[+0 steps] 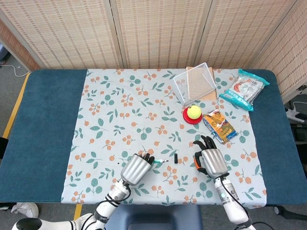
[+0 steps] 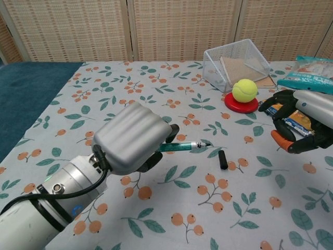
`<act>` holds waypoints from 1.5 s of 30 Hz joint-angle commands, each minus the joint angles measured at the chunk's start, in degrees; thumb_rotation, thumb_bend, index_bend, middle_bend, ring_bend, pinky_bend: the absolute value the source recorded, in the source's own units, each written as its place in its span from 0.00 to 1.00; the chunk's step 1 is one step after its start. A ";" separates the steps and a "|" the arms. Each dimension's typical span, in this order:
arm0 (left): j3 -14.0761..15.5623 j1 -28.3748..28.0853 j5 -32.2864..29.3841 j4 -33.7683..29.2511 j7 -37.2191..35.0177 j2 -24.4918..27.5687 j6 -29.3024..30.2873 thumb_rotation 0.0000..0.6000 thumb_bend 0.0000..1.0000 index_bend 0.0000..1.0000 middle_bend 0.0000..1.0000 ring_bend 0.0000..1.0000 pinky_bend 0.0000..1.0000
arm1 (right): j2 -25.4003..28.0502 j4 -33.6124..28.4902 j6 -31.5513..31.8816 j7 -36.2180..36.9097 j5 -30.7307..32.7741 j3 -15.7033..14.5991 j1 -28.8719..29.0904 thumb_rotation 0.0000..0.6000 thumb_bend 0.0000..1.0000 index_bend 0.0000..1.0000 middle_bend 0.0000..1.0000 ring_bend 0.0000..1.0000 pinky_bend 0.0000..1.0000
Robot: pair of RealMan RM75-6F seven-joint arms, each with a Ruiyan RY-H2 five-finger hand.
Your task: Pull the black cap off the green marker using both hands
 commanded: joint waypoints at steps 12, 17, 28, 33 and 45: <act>0.04 1.37 -5.79 1.51 -0.65 1.39 -3.49 1.00 0.45 0.18 0.31 0.50 0.88 | 14.06 -11.36 6.35 -0.45 -8.65 -5.23 -4.87 1.00 0.29 0.00 0.01 0.00 0.00; 0.26 1.53 -6.78 0.75 -1.94 2.29 -4.12 1.00 0.43 0.10 0.24 0.38 0.82 | 18.38 -14.50 7.63 0.12 -8.51 -6.35 -6.76 1.00 0.29 0.00 0.01 0.00 0.00; 4.15 6.27 -5.10 -16.51 -11.90 14.99 1.22 1.00 0.41 0.00 0.08 0.06 0.39 | 24.36 -12.05 12.78 -1.30 -10.05 -8.42 -11.73 1.00 0.21 0.00 0.00 0.00 0.00; 12.97 15.55 0.72 -25.33 -32.79 31.41 13.24 1.00 0.39 0.00 0.02 0.00 0.27 | 21.65 -5.13 21.61 -6.29 -12.05 -8.46 -16.96 1.00 0.19 0.00 0.00 0.00 0.00; 15.63 23.53 0.23 -12.89 -45.82 39.13 20.84 1.00 0.40 0.00 0.00 0.00 0.13 | 20.98 -4.07 23.68 -6.01 -15.25 -8.86 -19.60 1.00 0.19 0.00 0.00 0.00 0.00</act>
